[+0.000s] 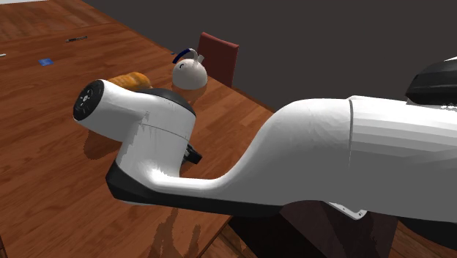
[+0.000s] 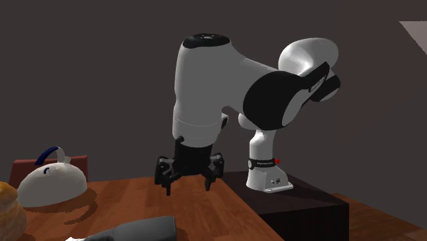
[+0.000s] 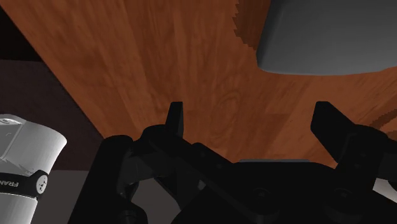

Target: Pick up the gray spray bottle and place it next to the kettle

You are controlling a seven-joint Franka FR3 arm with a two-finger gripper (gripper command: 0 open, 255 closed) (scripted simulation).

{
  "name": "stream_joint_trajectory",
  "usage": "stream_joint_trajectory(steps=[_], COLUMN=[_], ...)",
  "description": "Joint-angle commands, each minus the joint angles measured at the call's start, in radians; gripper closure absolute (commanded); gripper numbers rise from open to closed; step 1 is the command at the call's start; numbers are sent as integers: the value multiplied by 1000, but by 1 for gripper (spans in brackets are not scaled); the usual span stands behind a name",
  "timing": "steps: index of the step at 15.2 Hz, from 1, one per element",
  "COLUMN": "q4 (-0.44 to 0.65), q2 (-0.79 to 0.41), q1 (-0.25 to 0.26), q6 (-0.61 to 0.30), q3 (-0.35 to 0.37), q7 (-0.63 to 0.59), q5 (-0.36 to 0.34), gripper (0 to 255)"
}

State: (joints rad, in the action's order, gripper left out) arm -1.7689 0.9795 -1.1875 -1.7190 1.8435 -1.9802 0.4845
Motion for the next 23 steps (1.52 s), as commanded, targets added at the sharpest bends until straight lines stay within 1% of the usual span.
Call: stream_joint_trajectory(steps=[1, 3, 4, 13, 14, 16, 18, 20, 21, 23], q4=[-1, -1, -1, -1, -1, -91, -147, -169, -167, -139], q2=[0, 0, 0, 0, 0, -65, -130, -188, -212, -248], q1=[0, 0, 0, 0, 0, -2, -39, -113, -163, -286], q6=[-1, -1, -1, -1, -1, -127, -239, -329, -364, -414], q3=[0, 0, 0, 0, 0, 1, 22, 67, 99, 184], q7=[0, 0, 0, 0, 0, 199, 400, 605, 709, 919], q5=[0, 0, 0, 0, 0, -10, -14, -11, -5, 12], gripper=[0, 0, 255, 255, 0, 0, 0, 0, 0, 0])
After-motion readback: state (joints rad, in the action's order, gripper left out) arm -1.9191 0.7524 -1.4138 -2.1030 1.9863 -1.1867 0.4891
